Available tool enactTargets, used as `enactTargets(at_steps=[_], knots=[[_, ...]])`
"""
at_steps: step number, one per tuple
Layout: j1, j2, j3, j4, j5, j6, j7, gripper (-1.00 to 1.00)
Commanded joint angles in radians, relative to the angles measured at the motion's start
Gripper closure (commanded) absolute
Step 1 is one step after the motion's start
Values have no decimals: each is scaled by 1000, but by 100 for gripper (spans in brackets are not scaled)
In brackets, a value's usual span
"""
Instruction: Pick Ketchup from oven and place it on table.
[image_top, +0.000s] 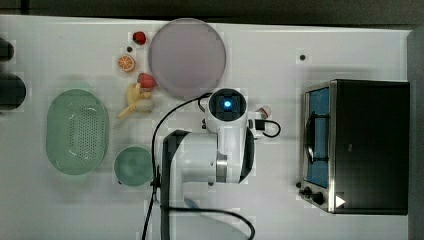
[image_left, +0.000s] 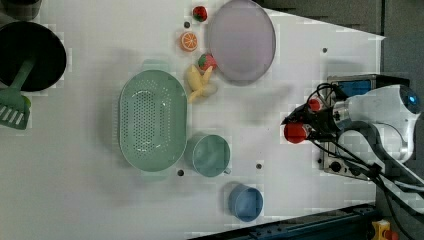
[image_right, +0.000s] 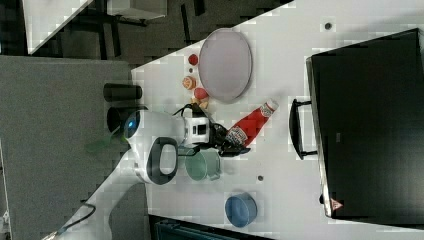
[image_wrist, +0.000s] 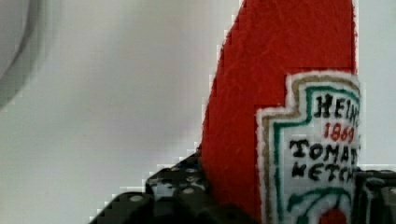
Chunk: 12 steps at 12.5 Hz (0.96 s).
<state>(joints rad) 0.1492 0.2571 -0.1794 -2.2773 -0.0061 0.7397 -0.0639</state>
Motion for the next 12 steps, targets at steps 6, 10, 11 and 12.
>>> enactTargets(at_steps=[6,10,11,12], knots=[[-1,-2,-7,51,0,60,36,-100],[-2,-185,-33,190,-1,-177,36,-100],[-2,-222,-35,244,-2,-225,36,-100],[-2,-251,-35,300,-3,-265,36,-100]])
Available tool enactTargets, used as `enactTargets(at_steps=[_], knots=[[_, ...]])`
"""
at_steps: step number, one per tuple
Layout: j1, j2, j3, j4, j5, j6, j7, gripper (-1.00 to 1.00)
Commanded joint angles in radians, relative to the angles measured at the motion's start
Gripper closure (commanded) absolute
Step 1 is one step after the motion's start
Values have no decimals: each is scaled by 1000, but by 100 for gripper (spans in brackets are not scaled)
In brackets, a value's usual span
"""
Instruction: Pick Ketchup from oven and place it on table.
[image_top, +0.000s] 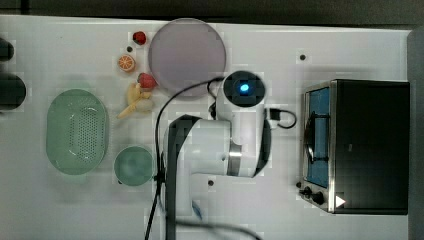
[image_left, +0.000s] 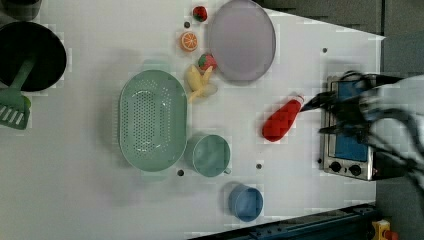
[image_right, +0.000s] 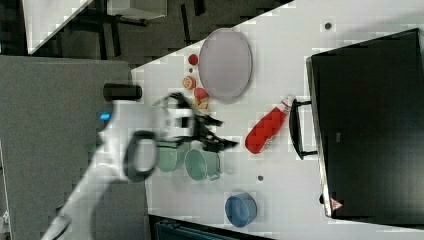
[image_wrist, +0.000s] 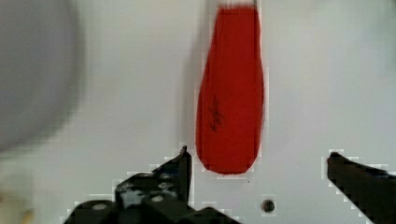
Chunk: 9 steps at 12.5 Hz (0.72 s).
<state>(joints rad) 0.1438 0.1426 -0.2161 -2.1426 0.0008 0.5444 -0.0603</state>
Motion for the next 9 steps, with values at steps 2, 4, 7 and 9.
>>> enactTargets(at_steps=[2,4,7,9], knots=[[5,-166,3,273,-10,-152,33,-100],[5,-164,4,373,-10,-250,33,-100],[5,-162,6,483,-10,-462,33,-100],[5,-162,6,528,-10,-606,33,-100]])
